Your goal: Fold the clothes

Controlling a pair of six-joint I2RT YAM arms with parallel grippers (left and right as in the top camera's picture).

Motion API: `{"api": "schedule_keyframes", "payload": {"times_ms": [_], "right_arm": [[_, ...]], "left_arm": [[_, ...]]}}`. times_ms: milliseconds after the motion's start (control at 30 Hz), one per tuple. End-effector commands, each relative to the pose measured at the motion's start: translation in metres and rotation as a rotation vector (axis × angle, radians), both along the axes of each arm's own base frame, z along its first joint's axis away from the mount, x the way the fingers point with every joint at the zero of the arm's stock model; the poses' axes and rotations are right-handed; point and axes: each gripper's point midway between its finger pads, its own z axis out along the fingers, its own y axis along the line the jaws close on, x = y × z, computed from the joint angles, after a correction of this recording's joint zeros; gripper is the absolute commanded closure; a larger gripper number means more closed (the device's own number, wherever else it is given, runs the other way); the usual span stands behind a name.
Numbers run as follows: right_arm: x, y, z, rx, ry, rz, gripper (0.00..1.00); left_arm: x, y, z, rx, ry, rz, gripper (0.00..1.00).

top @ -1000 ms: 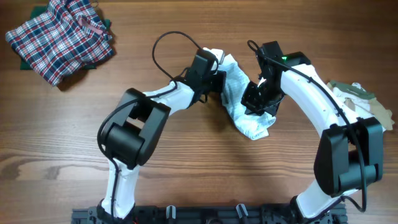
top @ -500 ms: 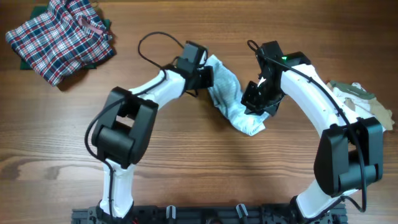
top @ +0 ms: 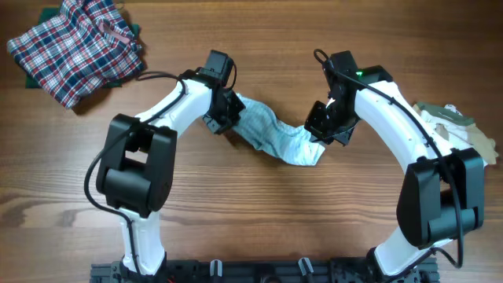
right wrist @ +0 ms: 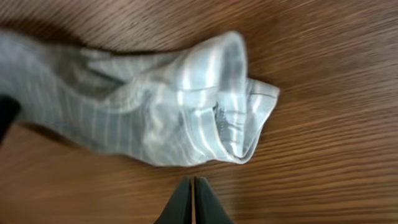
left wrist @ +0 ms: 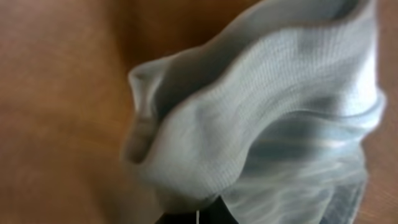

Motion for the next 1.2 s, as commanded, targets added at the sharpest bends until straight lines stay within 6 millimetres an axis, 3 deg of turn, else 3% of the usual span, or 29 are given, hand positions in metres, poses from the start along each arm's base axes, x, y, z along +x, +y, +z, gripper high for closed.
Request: {"api": "schedule_keyframes", "payload": {"times_ms": [0,167,333,400,500,600,700,967,1167], "right_arm": [[0.002,-0.010,0.005,-0.047,-0.022,-0.044,0.96],[0.002,-0.009,0.005,-0.043,-0.017,-0.064,0.96],[0.003,-0.008,0.005,-0.039,-0.022,-0.062,0.96],[0.002,-0.001,0.006,-0.001,-0.017,-0.053,0.96],[0.000,0.017,0.009,0.047,-0.032,0.014,0.96],[-0.001,0.029,0.009,0.053,-0.053,0.056,0.96],[0.002,0.036,0.009,0.060,-0.068,0.056,0.96],[-0.005,0.036,0.007,0.051,-0.043,0.057,0.96],[-0.018,0.028,-0.029,0.028,-0.033,0.051,0.96]], "left_arm": [[-0.023,-0.004,0.016,-0.059,0.123,0.154,0.96],[-0.033,-0.029,0.044,-0.181,0.158,0.165,0.96],[-0.027,-0.039,0.089,-0.221,0.016,0.103,0.96],[-0.014,-0.027,0.110,-0.138,-0.138,0.084,0.96],[0.000,-0.006,0.124,-0.027,-0.282,0.014,0.96],[0.008,-0.006,0.116,0.021,-0.355,-0.188,0.96],[0.013,-0.009,0.093,0.050,-0.360,-0.311,0.93],[0.011,-0.011,0.033,0.051,-0.232,-0.322,0.94],[0.016,-0.002,0.022,0.063,-0.225,-0.320,0.93]]}}
